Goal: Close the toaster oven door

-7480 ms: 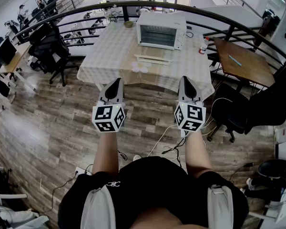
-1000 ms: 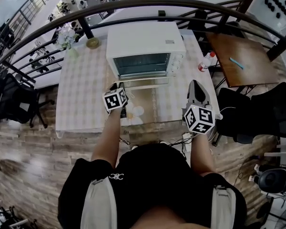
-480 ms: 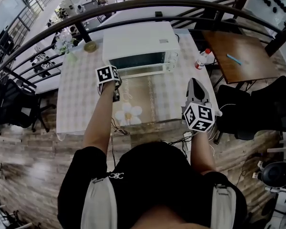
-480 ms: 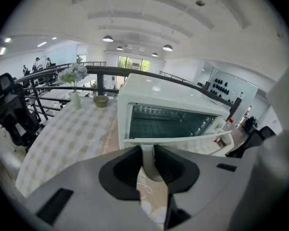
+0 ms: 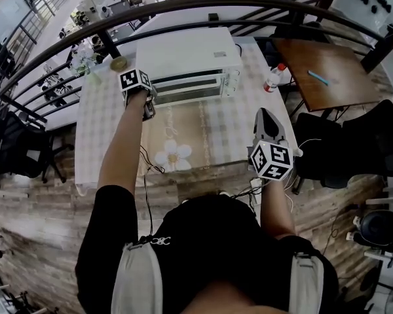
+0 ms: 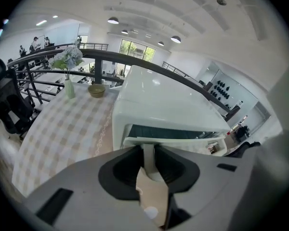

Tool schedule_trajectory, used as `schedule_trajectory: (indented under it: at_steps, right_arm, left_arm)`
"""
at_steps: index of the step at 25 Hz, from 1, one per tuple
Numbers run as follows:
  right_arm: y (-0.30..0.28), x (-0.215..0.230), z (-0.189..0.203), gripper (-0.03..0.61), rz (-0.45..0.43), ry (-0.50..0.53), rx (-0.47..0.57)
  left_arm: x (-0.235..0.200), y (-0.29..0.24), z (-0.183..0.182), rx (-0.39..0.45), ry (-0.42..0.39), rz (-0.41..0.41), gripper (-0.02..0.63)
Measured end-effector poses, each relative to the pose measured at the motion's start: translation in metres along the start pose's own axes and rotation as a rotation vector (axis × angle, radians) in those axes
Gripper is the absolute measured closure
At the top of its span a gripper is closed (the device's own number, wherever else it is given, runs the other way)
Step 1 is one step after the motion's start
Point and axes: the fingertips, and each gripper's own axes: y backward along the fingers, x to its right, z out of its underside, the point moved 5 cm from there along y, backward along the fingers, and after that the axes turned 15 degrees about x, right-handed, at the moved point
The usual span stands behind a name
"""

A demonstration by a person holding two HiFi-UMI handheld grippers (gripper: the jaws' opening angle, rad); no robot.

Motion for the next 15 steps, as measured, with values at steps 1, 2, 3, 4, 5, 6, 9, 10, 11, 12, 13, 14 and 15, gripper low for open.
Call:
schedule_trajectory:
  at_steps: [1,2,3,4,5,6,9,10,11,12,13,14,15]
  right_arm:
    - [-0.001,0.0,0.001,0.584,-0.003,0.002,-0.001]
    - [-0.001,-0.001,0.002,0.584,-0.006,0.003,-0.003]
    - [-0.002,-0.001,0.003,0.584,-0.007,0.005,-0.005]
    - [-0.002,0.0,0.004,0.584,-0.007,0.005,-0.008]
    - [-0.003,0.0,0.005,0.586,-0.007,0.005,-0.01]
    - [-0.004,0.001,0.005,0.584,-0.006,0.005,-0.011]
    - [-0.007,0.0,0.004,0.584,-0.008,0.006,-0.014]
    - [-0.007,0.0,0.003,0.584,-0.01,0.008,-0.015]
    - [-0.008,0.0,0.003,0.584,-0.012,0.011,-0.016]
    - [-0.008,0.0,0.003,0.584,-0.014,0.014,-0.017]
    - [-0.009,0.001,0.003,0.584,-0.015,0.015,-0.018]
    - [-0.009,0.001,0.003,0.585,-0.016,0.016,-0.02]
    - [-0.009,0.002,0.004,0.584,-0.017,0.015,-0.022]
  left_arm:
    - [0.0,-0.002,-0.003,-0.009,0.009,0.0,0.511]
    - [-0.001,-0.005,-0.005,-0.018,0.018,0.002,0.511]
    - [-0.001,-0.007,-0.007,-0.027,0.025,0.004,0.511]
    - [-0.002,-0.008,-0.008,-0.035,0.031,0.007,0.511]
    - [-0.002,-0.01,-0.01,-0.042,0.037,0.009,0.509]
    - [-0.002,-0.011,-0.012,-0.049,0.041,0.01,0.509]
    - [-0.002,-0.012,-0.016,-0.07,0.044,0.004,0.509]
    - [-0.003,-0.012,-0.016,-0.078,0.044,0.003,0.509]
    - [-0.003,-0.012,-0.017,-0.086,0.045,0.004,0.508]
    - [-0.003,-0.011,-0.018,-0.091,0.046,0.005,0.508]
    - [-0.003,-0.011,-0.018,-0.093,0.044,0.005,0.508]
    - [-0.002,-0.012,-0.019,-0.095,0.039,0.003,0.508]
    - [-0.002,-0.012,-0.019,-0.098,0.03,-0.002,0.508]
